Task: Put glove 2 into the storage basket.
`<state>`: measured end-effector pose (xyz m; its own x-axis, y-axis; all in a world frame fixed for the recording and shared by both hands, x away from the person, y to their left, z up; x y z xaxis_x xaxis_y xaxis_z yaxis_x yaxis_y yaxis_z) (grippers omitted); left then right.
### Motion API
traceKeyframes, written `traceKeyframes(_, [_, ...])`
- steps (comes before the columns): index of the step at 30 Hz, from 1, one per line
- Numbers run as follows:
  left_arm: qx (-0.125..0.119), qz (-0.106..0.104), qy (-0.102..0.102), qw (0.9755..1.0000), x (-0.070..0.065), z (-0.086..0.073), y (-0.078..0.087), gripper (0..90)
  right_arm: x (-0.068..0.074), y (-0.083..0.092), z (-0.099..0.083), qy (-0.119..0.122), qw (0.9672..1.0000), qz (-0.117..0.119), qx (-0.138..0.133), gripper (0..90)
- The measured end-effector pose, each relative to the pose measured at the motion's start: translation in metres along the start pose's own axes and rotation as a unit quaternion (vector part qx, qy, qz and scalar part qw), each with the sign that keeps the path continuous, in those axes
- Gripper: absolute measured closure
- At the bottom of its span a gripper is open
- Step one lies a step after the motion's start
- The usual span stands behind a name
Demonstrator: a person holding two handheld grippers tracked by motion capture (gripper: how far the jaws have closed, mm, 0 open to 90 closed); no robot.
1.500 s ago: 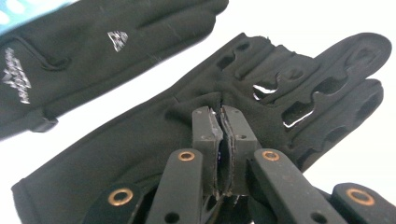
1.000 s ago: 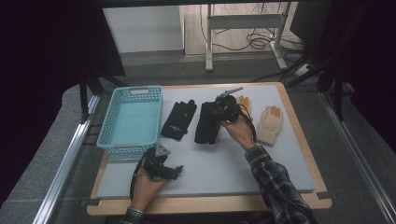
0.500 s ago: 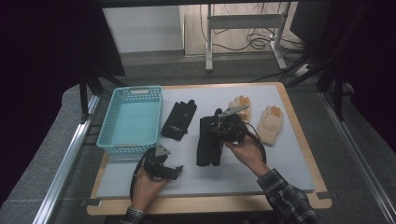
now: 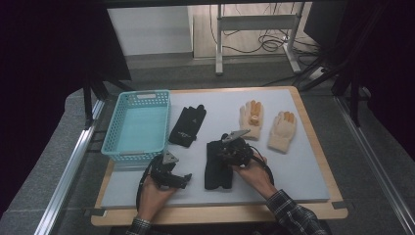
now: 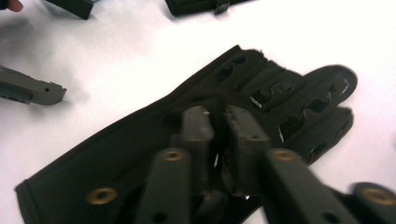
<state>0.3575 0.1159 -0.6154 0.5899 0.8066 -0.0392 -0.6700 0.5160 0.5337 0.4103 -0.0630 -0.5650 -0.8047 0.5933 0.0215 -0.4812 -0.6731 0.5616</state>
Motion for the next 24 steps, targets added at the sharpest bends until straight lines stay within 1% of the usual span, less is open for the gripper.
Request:
traceKeyframes(1, [-0.001,0.000,0.001,1.0000,0.000,0.000,0.000,0.8,-0.002,0.002,0.005,0.007,0.9999,0.001,-0.008,58.1])
traceKeyframes(2, [-0.001,0.000,0.001,1.0000,0.000,0.000,0.000,0.8,-0.002,0.002,0.005,0.007,0.9999,0.001,-0.008,58.1])
traceKeyframes(3, [-0.002,0.000,0.002,1.0000,0.000,0.000,0.000,0.8,-0.004,0.002,0.009,0.011,0.9999,0.002,-0.011,55.3])
traceKeyframes(4, [-0.001,0.000,0.001,1.0000,0.000,0.000,0.000,0.8,-0.006,0.003,0.016,0.012,0.9997,-0.001,-0.020,54.9])
traceKeyframes(5, [-0.001,0.000,0.001,1.0000,0.000,0.000,0.000,0.8,-0.010,-0.001,0.026,0.008,0.9995,0.006,-0.031,55.4])
traceKeyframes(6, [-0.001,0.000,0.001,1.0000,0.000,0.000,0.000,0.8,-0.010,-0.001,0.026,0.008,0.9995,0.006,-0.031,55.4])
traceKeyframes(7, [-0.001,0.000,0.001,1.0000,0.000,0.000,0.000,0.8,-0.012,-0.005,0.031,0.003,0.9994,0.014,-0.033,56.5])
traceKeyframes(8, [-0.001,0.000,0.001,1.0000,0.000,0.000,0.000,0.8,-0.015,-0.016,0.040,-0.002,0.9992,0.024,-0.033,61.5])
traceKeyframes(9, [0.000,0.000,0.001,1.0000,0.000,0.000,0.000,0.8,-0.015,-0.022,0.045,0.000,0.9989,0.029,-0.036,63.9])
traceKeyframes(10, [-0.001,0.000,0.002,1.0000,0.000,0.000,0.000,0.8,-0.015,-0.022,0.045,0.000,0.9989,0.029,-0.036,63.9])
traceKeyframes(11, [-0.001,0.000,0.001,1.0000,0.000,0.000,0.000,0.8,-0.013,-0.039,0.056,-0.005,0.9980,0.049,-0.039,66.0])
traceKeyframes(12, [-0.001,0.000,0.001,1.0000,0.000,0.000,0.000,0.8,-0.013,-0.039,0.056,-0.005,0.9980,0.049,-0.039,66.0])
traceKeyframes(14, [-0.001,0.000,0.001,1.0000,0.000,0.000,0.000,0.8,-0.011,-0.053,0.062,-0.011,0.9975,0.059,-0.037,66.7])
traceKeyframes(16, [0.000,0.000,0.001,1.0000,0.000,0.000,0.000,0.8,-0.009,-0.072,0.065,-0.010,0.9972,0.068,-0.029,66.6])
traceKeyframes(17, [0.000,0.000,0.000,1.0000,0.000,0.000,0.000,0.8,-0.009,-0.078,0.066,-0.011,0.9975,0.066,-0.024,66.5])
traceKeyframes(19, [-0.001,-0.001,0.002,1.0000,0.000,0.000,0.000,0.8,-0.008,-0.092,0.065,-0.002,0.9978,0.065,-0.014,65.1])
traceKeyframes(20, [0.000,0.000,0.001,1.0000,0.000,0.000,0.000,0.8,-0.008,-0.099,0.063,0.003,0.9981,0.061,-0.008,64.4])
traceKeyframes(22, [-0.001,-0.001,0.002,1.0000,0.000,0.000,0.000,0.8,-0.009,-0.109,0.058,0.011,0.9985,0.052,0.009,63.9])
traceKeyframes(24, [0.000,-0.001,0.002,1.0000,0.000,0.000,0.000,0.8,-0.012,-0.118,0.054,0.017,0.9986,0.047,0.018,65.0])
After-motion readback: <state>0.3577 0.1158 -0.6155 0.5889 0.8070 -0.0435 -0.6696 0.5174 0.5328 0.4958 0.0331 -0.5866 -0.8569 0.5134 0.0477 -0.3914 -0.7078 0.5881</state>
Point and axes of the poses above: each handheld gripper's, and its own axes: y roughly backward along the jaws, z roughly out of its top, x roughly to its left, the point moved 9 cm from there along -y, roughly forward along the jaws, and after that the axes turned 14 degrees about -x, right-handed, at the moved point
